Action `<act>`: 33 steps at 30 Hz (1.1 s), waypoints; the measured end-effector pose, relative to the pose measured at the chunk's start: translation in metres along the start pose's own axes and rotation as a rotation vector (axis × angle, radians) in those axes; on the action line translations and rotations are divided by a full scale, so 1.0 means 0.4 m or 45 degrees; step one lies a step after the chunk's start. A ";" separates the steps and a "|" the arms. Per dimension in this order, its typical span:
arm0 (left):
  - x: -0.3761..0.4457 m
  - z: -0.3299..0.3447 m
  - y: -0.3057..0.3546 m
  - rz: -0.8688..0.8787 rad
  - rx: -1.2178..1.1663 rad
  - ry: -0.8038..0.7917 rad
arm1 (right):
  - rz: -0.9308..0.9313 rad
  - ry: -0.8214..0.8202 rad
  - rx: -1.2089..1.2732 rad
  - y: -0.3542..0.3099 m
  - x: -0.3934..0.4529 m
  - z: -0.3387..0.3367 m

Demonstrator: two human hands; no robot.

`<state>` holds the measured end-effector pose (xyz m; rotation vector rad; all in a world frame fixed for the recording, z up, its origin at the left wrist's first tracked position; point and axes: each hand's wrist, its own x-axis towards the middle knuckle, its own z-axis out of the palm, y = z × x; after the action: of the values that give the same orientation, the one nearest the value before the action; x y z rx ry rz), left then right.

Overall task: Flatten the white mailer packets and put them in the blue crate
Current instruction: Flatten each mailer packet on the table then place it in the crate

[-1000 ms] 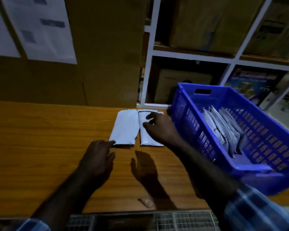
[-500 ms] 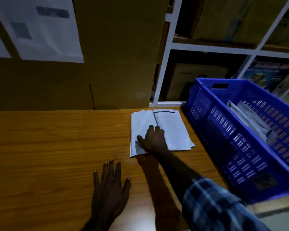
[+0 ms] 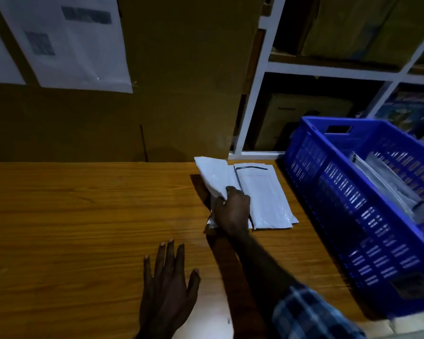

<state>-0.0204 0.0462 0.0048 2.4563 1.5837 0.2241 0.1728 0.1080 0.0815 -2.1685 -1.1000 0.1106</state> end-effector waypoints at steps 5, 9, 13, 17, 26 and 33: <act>-0.004 -0.009 0.005 -0.058 -0.260 0.149 | -0.117 -0.156 0.443 -0.010 -0.046 -0.175; -0.024 -0.059 0.016 -0.273 -0.912 0.434 | -0.359 -0.483 0.367 0.062 -0.133 -0.264; -0.055 -0.067 0.004 -0.286 -1.164 0.606 | -0.579 -0.728 0.150 0.139 -0.191 -0.269; -0.077 -0.055 0.017 -0.178 -1.124 0.523 | -0.843 -0.884 -0.165 0.176 -0.201 -0.246; -0.124 0.017 0.018 0.119 -0.536 0.354 | -1.085 -0.474 -0.278 0.155 -0.349 -0.111; -0.105 0.024 0.000 0.272 -0.240 0.274 | -0.865 -0.465 -0.295 0.121 -0.438 -0.002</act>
<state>-0.0354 0.0069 -0.0050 2.5168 1.3020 0.6608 0.0944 -0.0410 0.0134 -1.8827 -2.0893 0.0724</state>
